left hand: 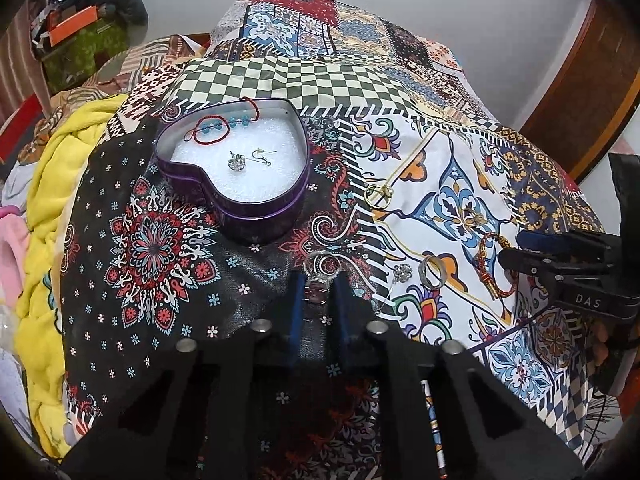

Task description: Organize jewelry

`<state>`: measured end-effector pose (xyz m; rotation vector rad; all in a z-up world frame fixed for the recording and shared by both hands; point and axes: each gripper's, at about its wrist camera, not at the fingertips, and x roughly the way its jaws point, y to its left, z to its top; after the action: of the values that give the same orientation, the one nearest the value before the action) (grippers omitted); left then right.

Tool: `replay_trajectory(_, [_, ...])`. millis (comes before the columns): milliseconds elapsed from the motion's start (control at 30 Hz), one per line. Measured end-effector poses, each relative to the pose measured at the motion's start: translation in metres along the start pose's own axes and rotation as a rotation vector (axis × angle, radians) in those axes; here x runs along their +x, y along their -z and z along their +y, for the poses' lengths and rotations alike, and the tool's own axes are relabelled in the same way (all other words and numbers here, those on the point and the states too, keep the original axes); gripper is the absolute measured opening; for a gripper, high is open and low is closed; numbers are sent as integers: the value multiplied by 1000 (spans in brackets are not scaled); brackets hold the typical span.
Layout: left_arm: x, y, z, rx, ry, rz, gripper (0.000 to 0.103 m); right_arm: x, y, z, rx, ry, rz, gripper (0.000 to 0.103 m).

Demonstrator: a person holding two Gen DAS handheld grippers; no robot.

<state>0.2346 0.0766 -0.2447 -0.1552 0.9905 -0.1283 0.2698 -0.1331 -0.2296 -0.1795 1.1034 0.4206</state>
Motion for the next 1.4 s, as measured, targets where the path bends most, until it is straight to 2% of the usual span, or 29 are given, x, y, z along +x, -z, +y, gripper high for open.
replay_trajectory(67, [0,0,2,-11,7,1,10,0,-1,0,-5,11,-5,32])
replay_trajectory(133, [-1,0,2,-17,11,3,10,2,-2,1,-17,-25,2,10])
replay_trajectory(267, [-5,1,-1,-10,5,6,10,3,-3,8,-50,3,-2,10])
replay_trajectory(433, [-17,3,-1,-10,1,-5,10,-8,-4,7,-36,-34,-14,10])
replay_trajectory(633, [-39,0,2,-13,-21,-46,10,-42,-14,9,-24,-50,-100,10])
replay_trajectory(700, [-49,-3,3,-6,-46,-75,10,-55,-18,11,-24,-45,-135,10])
replay_trajectory(1000, [-94,-23,12,-15,-75,-188,10,-103,-41,22,-34,-70,-278,10])
replay_trajectory(1400, [-128,-48,17,-8,-91,-296,10,-125,-75,62,-83,-139,-388,10])
